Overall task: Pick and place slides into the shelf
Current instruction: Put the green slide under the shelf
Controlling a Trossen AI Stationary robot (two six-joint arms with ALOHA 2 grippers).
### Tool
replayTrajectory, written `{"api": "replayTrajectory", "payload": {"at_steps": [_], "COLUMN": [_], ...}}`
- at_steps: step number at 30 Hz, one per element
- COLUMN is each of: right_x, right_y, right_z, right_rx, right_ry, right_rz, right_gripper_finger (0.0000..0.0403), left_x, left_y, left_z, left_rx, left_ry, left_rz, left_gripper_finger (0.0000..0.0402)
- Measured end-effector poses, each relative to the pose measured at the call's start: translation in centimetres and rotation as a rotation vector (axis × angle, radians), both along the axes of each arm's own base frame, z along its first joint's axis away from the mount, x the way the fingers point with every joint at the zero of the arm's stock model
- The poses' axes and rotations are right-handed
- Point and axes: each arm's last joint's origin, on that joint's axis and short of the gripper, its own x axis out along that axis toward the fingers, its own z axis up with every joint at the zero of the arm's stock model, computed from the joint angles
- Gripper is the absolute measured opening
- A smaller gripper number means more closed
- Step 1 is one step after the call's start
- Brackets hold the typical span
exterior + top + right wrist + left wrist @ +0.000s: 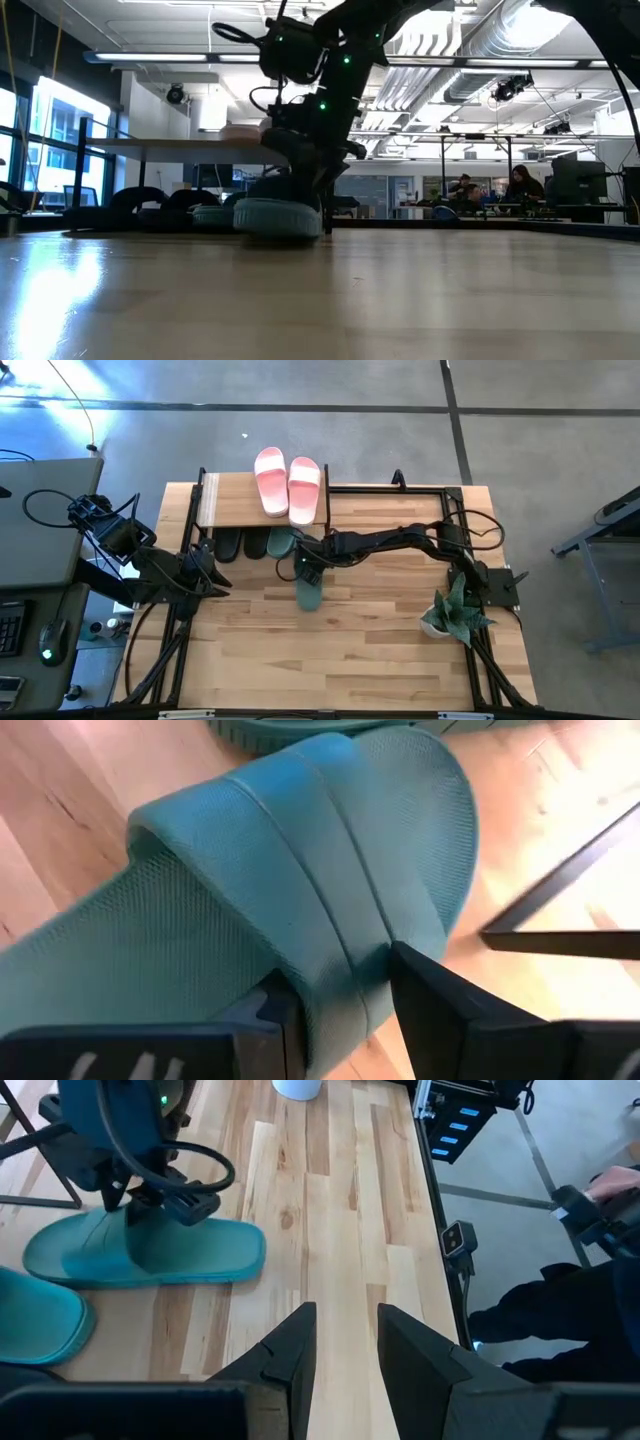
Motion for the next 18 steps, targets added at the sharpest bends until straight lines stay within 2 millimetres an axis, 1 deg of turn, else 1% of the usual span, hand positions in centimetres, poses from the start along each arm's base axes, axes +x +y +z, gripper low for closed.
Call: {"api": "replayTrajectory", "payload": {"at_steps": [9,13,18], "right_x": [-0.3,-0.3,-0.3], "right_y": [0.4,0.1,0.0], "right_z": [2.7,2.8,2.7], "right_rx": [-0.018,0.001,0.141], "right_ry": [-0.022,-0.027,-0.029], "right_rz": [0.015,0.014,0.074], "right_gripper_finger": [0.0113,0.0113,0.0113], "left_x": [0.0,0.0,0.0], "left_y": [0.0,0.0,-0.1], "left_z": [0.0,0.0,0.0], "left_rx": [0.0,-0.001,-0.012], "left_ry": [0.0,0.001,0.006], "left_rz": [0.001,-0.001,-0.015], "left_gripper_finger": [0.0095,0.0095,0.0095]}}
